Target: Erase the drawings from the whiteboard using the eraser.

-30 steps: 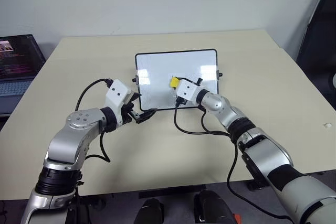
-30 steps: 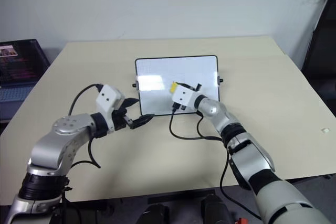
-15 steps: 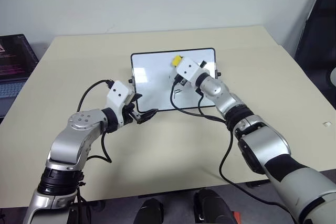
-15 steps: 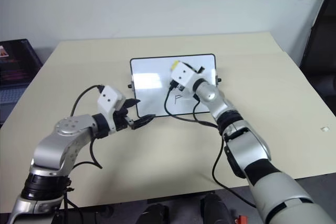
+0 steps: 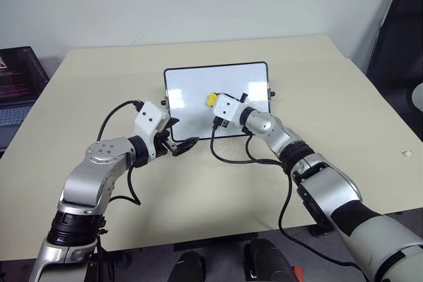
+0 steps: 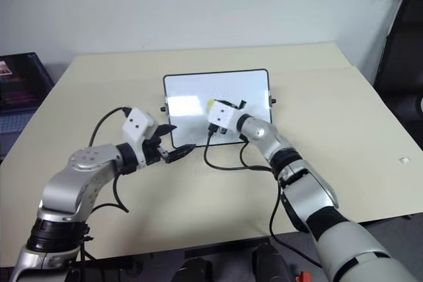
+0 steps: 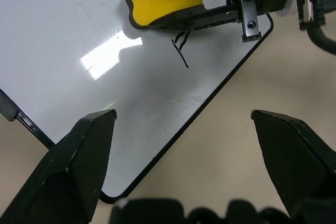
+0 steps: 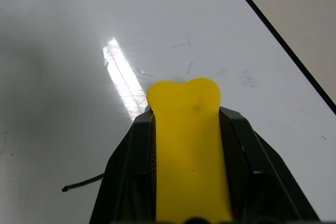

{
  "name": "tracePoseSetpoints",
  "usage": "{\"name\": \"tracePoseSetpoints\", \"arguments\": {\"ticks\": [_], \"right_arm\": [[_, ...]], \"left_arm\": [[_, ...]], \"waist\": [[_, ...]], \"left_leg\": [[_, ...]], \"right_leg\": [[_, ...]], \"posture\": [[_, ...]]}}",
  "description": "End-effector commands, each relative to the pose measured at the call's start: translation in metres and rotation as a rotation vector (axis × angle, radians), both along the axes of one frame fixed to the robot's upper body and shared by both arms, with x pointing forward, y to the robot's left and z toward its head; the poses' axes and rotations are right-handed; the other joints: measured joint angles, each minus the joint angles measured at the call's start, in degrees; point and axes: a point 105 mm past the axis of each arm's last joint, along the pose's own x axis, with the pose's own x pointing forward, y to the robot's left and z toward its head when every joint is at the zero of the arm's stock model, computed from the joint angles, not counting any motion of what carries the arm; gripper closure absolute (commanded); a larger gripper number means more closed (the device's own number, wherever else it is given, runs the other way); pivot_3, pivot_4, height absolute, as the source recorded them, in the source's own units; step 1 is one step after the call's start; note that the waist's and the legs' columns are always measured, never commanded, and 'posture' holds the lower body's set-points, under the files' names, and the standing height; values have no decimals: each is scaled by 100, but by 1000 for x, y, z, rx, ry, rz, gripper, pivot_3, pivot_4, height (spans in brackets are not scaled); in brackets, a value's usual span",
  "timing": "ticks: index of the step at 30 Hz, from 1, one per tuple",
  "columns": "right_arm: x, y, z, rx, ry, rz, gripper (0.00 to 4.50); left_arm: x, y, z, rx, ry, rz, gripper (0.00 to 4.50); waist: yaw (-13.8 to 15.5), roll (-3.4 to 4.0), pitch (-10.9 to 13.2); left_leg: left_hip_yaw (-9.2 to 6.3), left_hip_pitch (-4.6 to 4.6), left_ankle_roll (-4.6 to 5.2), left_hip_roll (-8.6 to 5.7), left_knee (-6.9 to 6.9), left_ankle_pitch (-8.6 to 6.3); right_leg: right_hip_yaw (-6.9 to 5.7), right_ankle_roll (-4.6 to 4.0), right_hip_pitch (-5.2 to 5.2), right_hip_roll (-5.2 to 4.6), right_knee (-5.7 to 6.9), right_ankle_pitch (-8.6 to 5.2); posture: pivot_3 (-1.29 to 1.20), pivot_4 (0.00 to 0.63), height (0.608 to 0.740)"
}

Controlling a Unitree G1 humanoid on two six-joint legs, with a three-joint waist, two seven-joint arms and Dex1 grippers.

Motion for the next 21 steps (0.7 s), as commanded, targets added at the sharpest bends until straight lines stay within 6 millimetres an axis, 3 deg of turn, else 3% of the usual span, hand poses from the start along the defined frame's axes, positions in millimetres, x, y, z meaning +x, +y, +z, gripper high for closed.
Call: {"name": "tracePoseSetpoints", "arguments": {"ticks": [1,5,8,14,17,21], "right_arm": [[3,-16,-16,-61,15,-47,3227],[5,-19,28,119,-111,-41,3228],[10,-33,42,149,-172,-79,3228],[9,-48,10,51,-94,-94,3228],[0,-42,-10,13,-45,-51,3228],[-9,-28,-22,-8,-16,3,3228]], "left_arm": [[1,-5,9,3,-40,-26,0],[2,-8,9,2,-40,-34,0],[2,-10,11,0,-41,-39,0],[2,-12,12,-2,-43,-45,0],[2,-14,13,-4,-43,-46,0],[2,-15,13,-5,-42,-49,0]], "waist": [[0,0,0],[5,0,1],[22,-1,5],[2,-2,5],[0,-3,3],[-10,-4,3]], "left_leg": [[0,0,0,0,0,0],[0,-5,0,0,0,0],[-1,-19,0,-2,-1,0],[4,-22,1,-2,-7,-3],[4,-20,1,-1,-8,-3],[9,-12,1,0,-4,-3]], "right_leg": [[0,0,0,0,1,0],[0,1,-2,0,-3,1],[-1,1,-12,-3,-9,1],[2,-20,-12,-5,-24,13],[2,-20,-11,-4,-23,12],[7,6,-7,-3,-19,-3]], "posture": [[0,150,740],[0,150,740],[0,150,740],[0,150,740],[0,150,740],[0,150,740]]}}
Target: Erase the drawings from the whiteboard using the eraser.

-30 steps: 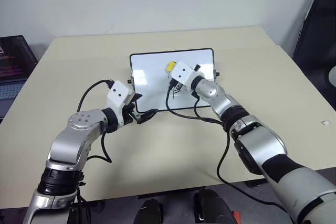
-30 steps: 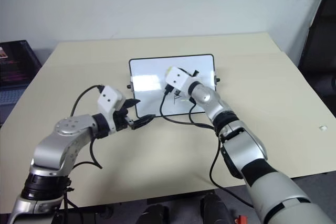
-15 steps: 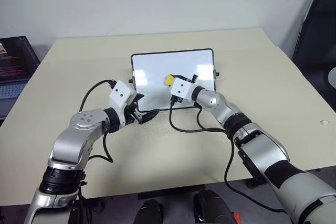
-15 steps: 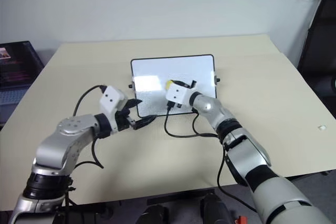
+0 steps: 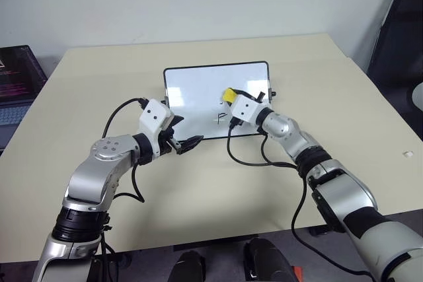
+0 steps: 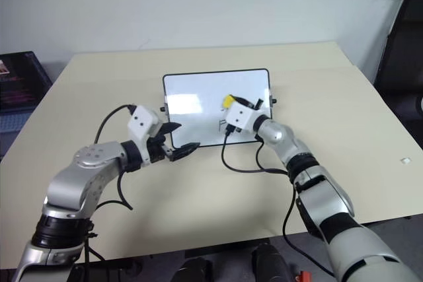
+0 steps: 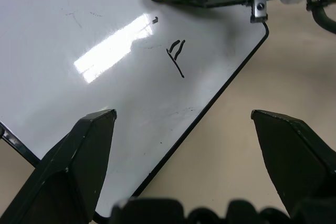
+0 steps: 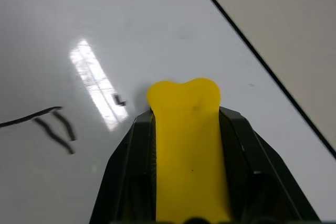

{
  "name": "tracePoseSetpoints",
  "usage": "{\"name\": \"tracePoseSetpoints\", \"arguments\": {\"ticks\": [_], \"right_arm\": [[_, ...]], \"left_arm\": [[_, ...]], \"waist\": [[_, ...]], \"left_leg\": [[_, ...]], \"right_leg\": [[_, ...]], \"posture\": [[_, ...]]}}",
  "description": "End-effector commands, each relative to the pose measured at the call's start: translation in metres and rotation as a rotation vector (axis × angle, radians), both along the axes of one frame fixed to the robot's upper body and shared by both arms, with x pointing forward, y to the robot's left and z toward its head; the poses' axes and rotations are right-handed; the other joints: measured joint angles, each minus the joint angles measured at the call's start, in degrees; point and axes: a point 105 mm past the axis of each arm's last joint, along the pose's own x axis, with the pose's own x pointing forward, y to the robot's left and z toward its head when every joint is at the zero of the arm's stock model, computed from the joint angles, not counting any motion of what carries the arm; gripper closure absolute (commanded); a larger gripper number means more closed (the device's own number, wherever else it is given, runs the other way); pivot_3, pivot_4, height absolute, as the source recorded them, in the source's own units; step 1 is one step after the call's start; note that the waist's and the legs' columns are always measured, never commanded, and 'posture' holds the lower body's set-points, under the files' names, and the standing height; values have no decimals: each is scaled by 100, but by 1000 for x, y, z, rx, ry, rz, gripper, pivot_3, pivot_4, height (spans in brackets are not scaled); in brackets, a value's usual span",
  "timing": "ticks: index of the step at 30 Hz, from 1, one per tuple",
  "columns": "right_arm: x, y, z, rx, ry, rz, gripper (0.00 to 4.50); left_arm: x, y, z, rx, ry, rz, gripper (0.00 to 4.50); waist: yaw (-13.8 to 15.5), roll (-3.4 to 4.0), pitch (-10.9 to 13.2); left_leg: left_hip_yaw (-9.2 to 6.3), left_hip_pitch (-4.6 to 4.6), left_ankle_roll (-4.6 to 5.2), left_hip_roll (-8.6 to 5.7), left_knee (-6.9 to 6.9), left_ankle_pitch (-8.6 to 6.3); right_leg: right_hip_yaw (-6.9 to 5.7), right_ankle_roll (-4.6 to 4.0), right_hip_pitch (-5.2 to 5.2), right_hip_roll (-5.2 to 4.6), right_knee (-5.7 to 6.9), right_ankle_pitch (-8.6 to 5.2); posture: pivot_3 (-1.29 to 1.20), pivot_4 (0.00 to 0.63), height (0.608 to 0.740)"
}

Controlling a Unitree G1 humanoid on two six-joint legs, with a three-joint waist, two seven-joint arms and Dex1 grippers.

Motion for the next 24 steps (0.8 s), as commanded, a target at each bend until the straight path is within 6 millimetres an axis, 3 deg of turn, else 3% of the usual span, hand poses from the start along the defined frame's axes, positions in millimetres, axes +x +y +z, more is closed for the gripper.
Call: {"name": "tracePoseSetpoints", "arguments": {"ticks": [1,9,19,24], "right_arm": [[-9,10,-26,-75,74,34,3228],[-4,15,-23,-53,105,-12,3228],[17,-32,-12,19,119,-203,3228],[16,-38,-9,84,147,-209,3228]], "left_arm": [[-1,-7,10,0,-34,-25,0],[0,-9,12,0,-35,-27,0],[1,-4,7,-2,-32,-18,0],[2,-3,4,-5,-30,-18,0]], "waist": [[-8,0,0],[-16,-1,0],[40,-4,-2],[87,-4,-3]], "left_leg": [[0,1,0,1,0,0],[-1,7,-1,2,3,1],[-8,7,2,-3,11,8],[-8,5,3,-5,13,8]], "right_leg": [[1,0,0,1,2,0],[2,-1,0,5,13,1],[-3,3,7,4,17,14],[-2,5,8,1,11,15]], "posture": [[0,150,740],[0,150,740],[0,150,740],[0,150,740]]}}
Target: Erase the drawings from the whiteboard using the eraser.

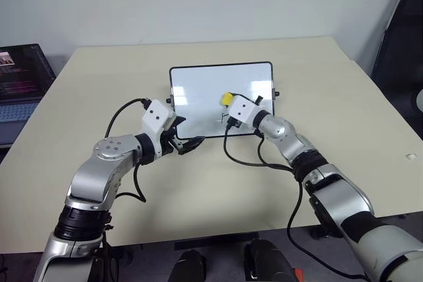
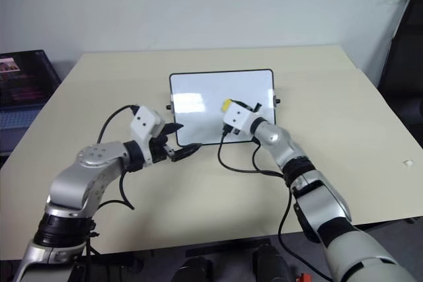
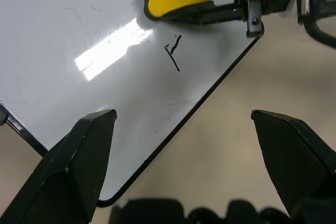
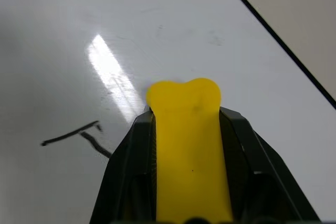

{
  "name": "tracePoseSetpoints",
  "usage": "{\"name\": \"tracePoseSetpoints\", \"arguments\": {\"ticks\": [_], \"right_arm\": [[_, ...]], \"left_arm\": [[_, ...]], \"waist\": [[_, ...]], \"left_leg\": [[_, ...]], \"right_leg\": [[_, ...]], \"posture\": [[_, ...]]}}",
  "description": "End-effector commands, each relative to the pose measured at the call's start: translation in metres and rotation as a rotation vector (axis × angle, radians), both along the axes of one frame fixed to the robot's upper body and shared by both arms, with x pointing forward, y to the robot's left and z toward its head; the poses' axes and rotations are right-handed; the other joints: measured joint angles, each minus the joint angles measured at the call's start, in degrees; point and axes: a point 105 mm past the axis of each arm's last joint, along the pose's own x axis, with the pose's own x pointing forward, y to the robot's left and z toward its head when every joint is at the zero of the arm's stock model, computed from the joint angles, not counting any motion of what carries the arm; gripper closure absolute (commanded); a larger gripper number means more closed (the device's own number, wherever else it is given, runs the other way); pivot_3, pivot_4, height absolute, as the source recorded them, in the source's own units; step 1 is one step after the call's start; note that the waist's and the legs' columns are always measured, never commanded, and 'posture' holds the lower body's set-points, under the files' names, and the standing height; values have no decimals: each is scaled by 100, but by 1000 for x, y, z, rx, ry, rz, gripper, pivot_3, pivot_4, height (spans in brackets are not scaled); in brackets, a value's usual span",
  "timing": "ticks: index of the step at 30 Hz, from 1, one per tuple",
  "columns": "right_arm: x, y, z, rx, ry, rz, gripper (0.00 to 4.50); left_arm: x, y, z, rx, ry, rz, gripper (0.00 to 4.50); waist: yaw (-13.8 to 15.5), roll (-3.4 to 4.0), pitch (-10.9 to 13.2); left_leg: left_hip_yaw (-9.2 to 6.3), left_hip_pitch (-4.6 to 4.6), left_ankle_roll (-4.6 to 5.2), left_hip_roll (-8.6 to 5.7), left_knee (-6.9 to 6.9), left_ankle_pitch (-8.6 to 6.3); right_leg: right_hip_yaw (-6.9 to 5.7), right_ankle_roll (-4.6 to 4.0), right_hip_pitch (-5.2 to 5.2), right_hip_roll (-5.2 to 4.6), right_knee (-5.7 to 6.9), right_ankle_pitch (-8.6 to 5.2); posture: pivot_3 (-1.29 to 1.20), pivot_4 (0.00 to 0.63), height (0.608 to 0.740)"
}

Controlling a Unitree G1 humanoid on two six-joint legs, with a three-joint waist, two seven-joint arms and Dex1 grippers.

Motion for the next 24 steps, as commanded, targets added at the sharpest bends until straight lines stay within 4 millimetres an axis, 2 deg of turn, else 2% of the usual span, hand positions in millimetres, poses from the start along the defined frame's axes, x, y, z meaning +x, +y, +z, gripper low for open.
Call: {"name": "tracePoseSetpoints", "arguments": {"ticks": [1,6,9,12,14,18,21,24], "right_arm": [[7,-29,-10,51,84,-110,3228],[-7,-14,9,173,76,-7,3231],[-30,-7,34,279,47,109,3231],[-55,-13,48,355,63,189,3231],[-72,-21,46,391,120,229,3231],[-100,-32,35,425,245,270,3231],[-121,-41,18,383,309,278,3231],[-133,-52,4,321,312,245,3231]], "left_arm": [[0,0,7,-5,-41,-10,0],[1,4,3,-8,-38,0,0],[2,12,3,-26,-47,34,0],[1,21,5,-67,-64,88,0],[-2,25,3,-83,-70,109,0],[-9,29,-1,-98,-73,137,0],[-14,32,-4,-96,-73,149,0],[-15,36,-3,-97,-96,171,0]], "waist": [[5,0,0],[34,1,1],[54,2,3],[62,3,3],[71,3,3],[112,3,3],[127,3,3],[132,3,3]], "left_leg": [[0,0,0,0,0,0],[-1,-6,0,3,-4,-1],[-1,-17,0,5,-12,-3],[-4,-53,-1,13,-12,-5],[-4,-100,-6,38,-9,-8],[-4,-115,-10,52,-15,-23],[-2,-120,-6,58,-16,-27],[8,-119,-4,61,-15,-29]], "right_leg": [[0,0,0,0,-1,0],[-2,0,-2,0,-11,0],[-4,2,-8,0,-28,-1],[-5,4,-41,-4,-33,-3],[-7,-20,-82,-17,-31,13],[-13,-19,-90,-22,-56,12],[-17,-20,-87,-17,-78,13],[-15,-16,-85,-11,-86,10]], "posture": [[0,150,740],[0,150,740],[0,150,740],[0,150,740],[0,150,740],[0,150,740],[0,150,740],[0,150,740]]}}
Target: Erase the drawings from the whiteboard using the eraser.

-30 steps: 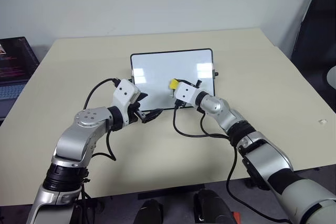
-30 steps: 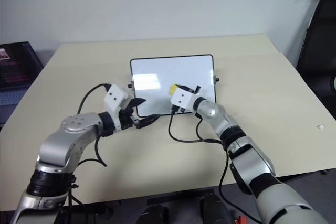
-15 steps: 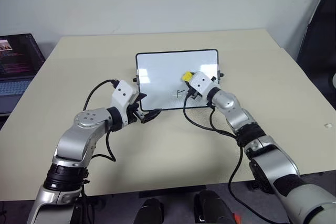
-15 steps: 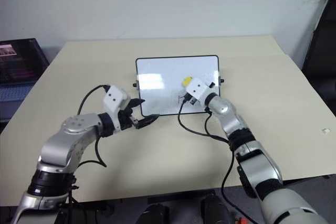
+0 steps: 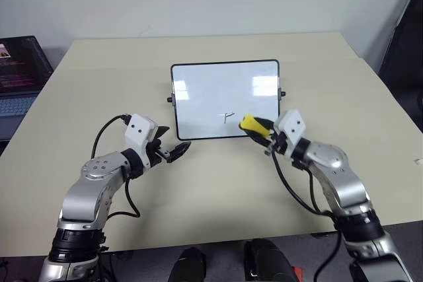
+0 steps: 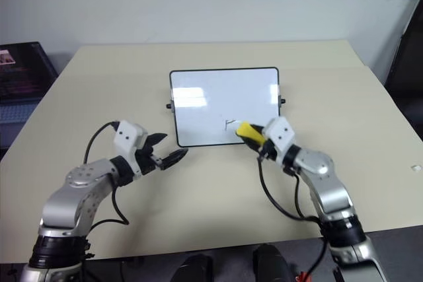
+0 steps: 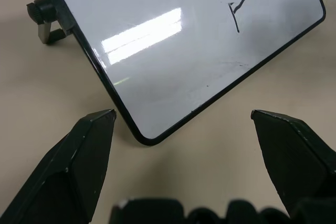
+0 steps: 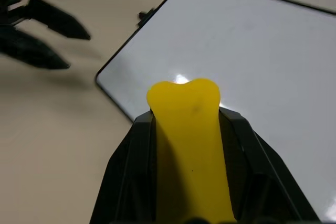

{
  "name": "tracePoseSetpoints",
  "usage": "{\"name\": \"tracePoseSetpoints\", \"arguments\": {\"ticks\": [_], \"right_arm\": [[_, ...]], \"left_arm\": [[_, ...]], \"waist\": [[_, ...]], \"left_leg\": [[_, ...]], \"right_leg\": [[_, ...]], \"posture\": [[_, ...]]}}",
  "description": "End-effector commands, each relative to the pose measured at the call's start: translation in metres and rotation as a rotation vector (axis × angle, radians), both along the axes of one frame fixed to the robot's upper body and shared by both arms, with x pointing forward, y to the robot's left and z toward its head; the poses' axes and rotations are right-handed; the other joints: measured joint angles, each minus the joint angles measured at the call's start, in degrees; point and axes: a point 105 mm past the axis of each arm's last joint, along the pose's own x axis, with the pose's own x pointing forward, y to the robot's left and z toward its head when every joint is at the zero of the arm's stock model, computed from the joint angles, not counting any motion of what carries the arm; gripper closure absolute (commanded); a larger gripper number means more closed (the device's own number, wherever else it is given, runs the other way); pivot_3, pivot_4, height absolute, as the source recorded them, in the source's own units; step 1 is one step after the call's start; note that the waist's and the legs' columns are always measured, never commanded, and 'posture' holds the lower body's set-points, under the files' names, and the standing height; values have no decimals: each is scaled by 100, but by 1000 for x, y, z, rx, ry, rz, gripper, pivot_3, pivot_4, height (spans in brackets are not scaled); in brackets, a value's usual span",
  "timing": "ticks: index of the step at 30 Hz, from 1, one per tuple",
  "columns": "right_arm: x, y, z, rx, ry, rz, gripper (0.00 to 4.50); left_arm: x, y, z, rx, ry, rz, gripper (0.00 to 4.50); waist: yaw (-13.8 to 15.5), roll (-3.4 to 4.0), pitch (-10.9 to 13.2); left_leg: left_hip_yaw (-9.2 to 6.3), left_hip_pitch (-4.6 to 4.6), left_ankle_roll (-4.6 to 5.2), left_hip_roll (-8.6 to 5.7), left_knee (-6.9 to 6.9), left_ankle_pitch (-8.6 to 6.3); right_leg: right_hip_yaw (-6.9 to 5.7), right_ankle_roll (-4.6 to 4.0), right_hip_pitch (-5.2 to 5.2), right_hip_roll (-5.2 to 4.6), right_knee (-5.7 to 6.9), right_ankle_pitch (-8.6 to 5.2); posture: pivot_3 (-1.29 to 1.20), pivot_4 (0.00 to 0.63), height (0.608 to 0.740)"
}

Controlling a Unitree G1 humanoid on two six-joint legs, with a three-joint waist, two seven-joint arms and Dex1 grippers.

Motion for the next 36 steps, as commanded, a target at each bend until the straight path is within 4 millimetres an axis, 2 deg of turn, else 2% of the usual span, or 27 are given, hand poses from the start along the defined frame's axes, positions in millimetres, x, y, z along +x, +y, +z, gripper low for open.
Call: {"name": "tracePoseSetpoints", "arguments": {"ticks": [1,4,11,17,21,22,30,33,36], "right_arm": [[-15,-7,5,-59,-84,0,3231],[-23,-17,-4,-145,-141,-27,3231],[-27,-22,-12,-167,-187,-78,3232],[5,-5,9,-170,-389,-158,3232],[29,16,29,-134,-472,-155,3232],[36,21,34,-126,-484,-158,3232],[93,41,57,-139,-518,-217,3232],[109,45,50,-152,-489,-243,3232],[115,51,31,-191,-441,-226,3232]], "left_arm": [[-1,3,21,-7,-109,21,0],[-1,0,26,-26,-131,32,0],[-2,-4,25,-29,-128,21,0],[0,-10,27,-31,-126,-2,0],[3,-10,30,-24,-130,-10,0],[3,-10,31,-23,-132,-12,0],[9,-14,39,-8,-146,-42,0],[11,-14,40,-6,-150,-44,0],[11,-14,41,-5,-150,-46,0]], "waist": [[17,0,0],[35,-2,1],[35,-2,1],[26,-3,1],[37,-4,2],[27,-4,2],[33,-4,2],[22,-4,2],[-8,-4,2]], "left_leg": [[-1,0,0,0,1,0],[4,4,0,1,3,0],[10,14,-1,10,4,1],[18,25,-3,11,7,2],[13,25,-4,12,7,2],[14,24,-4,11,7,2],[14,22,-4,10,6,2],[16,21,-4,10,5,2],[16,21,-4,10,3,2]], "right_leg": [[-1,3,1,1,-1,-2],[-1,26,5,6,-2,-15],[1,26,14,14,-2,-15],[-1,24,21,18,0,-11],[1,18,24,23,-3,-7],[0,-3,24,23,-4,6],[0,-7,22,22,-3,8],[0,-9,20,22,-2,10],[3,-12,20,20,-1,11]], "posture": [[0,150,740],[0,150,740],[0,150,740],[0,150,740],[0,150,740],[0,150,740],[0,150,740],[0,150,740],[0,150,740]]}}
